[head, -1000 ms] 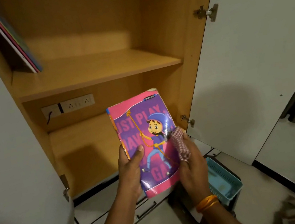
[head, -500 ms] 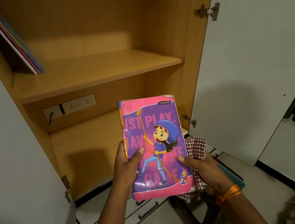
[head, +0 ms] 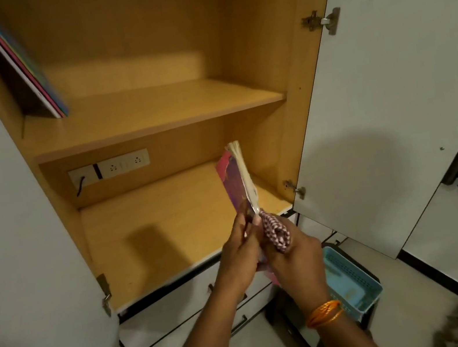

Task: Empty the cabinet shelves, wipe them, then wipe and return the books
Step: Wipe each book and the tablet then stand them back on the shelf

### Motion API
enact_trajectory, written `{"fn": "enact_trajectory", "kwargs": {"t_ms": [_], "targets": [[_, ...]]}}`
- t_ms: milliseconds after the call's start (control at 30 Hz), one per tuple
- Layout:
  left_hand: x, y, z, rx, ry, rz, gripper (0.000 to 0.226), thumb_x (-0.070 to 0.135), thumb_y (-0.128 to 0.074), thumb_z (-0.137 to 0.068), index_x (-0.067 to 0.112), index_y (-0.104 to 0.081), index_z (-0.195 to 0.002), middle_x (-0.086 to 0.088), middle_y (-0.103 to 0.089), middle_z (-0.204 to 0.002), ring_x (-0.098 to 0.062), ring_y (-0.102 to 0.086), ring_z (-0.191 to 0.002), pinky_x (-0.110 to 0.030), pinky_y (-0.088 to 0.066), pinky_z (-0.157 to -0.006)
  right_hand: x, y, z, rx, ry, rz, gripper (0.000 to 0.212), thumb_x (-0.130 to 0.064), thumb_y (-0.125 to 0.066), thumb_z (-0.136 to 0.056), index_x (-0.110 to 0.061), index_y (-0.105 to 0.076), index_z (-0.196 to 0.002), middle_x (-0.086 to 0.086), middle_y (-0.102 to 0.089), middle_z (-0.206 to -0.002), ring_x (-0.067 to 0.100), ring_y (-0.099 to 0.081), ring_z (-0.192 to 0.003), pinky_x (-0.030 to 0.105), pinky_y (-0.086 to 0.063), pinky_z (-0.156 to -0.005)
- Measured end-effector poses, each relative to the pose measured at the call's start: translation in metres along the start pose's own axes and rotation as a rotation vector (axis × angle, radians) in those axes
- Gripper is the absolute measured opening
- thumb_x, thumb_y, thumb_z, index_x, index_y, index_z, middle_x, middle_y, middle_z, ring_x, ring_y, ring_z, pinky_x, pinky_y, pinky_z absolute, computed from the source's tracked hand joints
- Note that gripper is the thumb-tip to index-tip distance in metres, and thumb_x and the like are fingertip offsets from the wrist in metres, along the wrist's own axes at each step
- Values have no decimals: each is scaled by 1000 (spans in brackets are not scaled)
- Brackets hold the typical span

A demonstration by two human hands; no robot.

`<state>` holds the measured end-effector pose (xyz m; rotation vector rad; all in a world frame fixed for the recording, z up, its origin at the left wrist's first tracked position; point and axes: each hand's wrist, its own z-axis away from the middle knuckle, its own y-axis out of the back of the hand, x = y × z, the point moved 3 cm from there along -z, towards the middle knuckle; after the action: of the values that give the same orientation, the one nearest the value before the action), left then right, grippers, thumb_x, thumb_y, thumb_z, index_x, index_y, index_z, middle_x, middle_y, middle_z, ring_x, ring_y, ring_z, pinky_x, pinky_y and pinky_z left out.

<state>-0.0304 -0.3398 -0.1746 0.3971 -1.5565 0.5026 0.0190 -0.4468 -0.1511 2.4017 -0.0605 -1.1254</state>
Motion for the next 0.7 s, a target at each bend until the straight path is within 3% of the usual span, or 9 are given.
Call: {"fn": "enact_trajectory", "kwargs": {"t_ms": [67,133,200,300,433,500,567,633,700], "targets": [[1,-3,1,-19,92,157,46,65,-51,-90,64,-42,-135,19,-58,-135,-8,-61,-119,-35,-62,-78,-2,-7,5,2,-1,86,46,-15,-71,-88,-30,-65,-131,-10,-75,-90,-3,-66,-75,23,-59,-75],[0,-1,-1,14,119,280,54,65,-61,-81,51,-50,-132,7,-68,-128,-14,-69,-111,-44,-61,-85,-5,-13,13,-4,29,141,50,-15,-72,-85,-29,-65,-132,-7,-76,-96,4,-70,-79,29,-60,-76],[-4,0,-7,84,121,416,57,53,-72,-80,39,-53,-132,-3,-72,-123,-23,-72,-108,-50,-59,-91,-8,-20,23,-18,66,160,50,-15,-72,-82,-28,-65,-130,-6,-76,-108,10,-72,-89,31,-61,-79],[-14,2,-17,124,170,619,67,34,-81,-81,18,-52,-139,-18,-71,-122,-41,-70,-109,-59,-54,-95,-12,-27,35,-41,86,209,53,-22,-72,-77,-24,-67,-130,-3,-70,-126,15,-70,-106,31,-58,-88],[-26,14,-19,87,243,691,72,45,-76,-86,2,-54,-139,-29,-62,-132,-48,-61,-120,-63,-46,-105,-20,-30,43,-117,111,280,57,-34,-51,-79,-24,-66,-132,-2,-65,-135,19,-66,-116,37,-59,-91],[-29,21,-16,72,237,721,77,49,-75,-84,2,-53,-141,-28,-60,-135,-47,-59,-124,-62,-44,-108,-20,-26,40,-140,90,203,50,-32,-50,-83,-29,-66,-130,-8,-67,-131,8,-66,-113,34,-57,-93],[-32,28,-15,141,229,707,76,51,-74,-83,3,-55,-139,-26,-66,-127,-44,-64,-116,-57,-51,-101,-18,-20,31,-105,0,36,36,-24,-59,-86,-30,-70,-120,-15,-73,-109,-9,-63,-95,27,-58,-85],[-32,33,-13,185,231,642,65,53,-65,-89,6,-60,-134,-23,-69,-121,-43,-67,-110,-50,-56,-90,-12,-9,16,-33,-166,-146,27,-16,-59,-88,-26,-74,-108,-16,-73,-88,-7,-64,-81,34,-59,-71],[-29,36,-10,154,237,635,59,55,-58,-92,11,-64,-132,-21,-69,-124,-42,-67,-113,-48,-55,-90,-11,2,2,61,-215,-208,25,-6,-63,-90,-24,-73,-105,-16,-70,-81,-2,-65,-79,33,-57,-64]]}}
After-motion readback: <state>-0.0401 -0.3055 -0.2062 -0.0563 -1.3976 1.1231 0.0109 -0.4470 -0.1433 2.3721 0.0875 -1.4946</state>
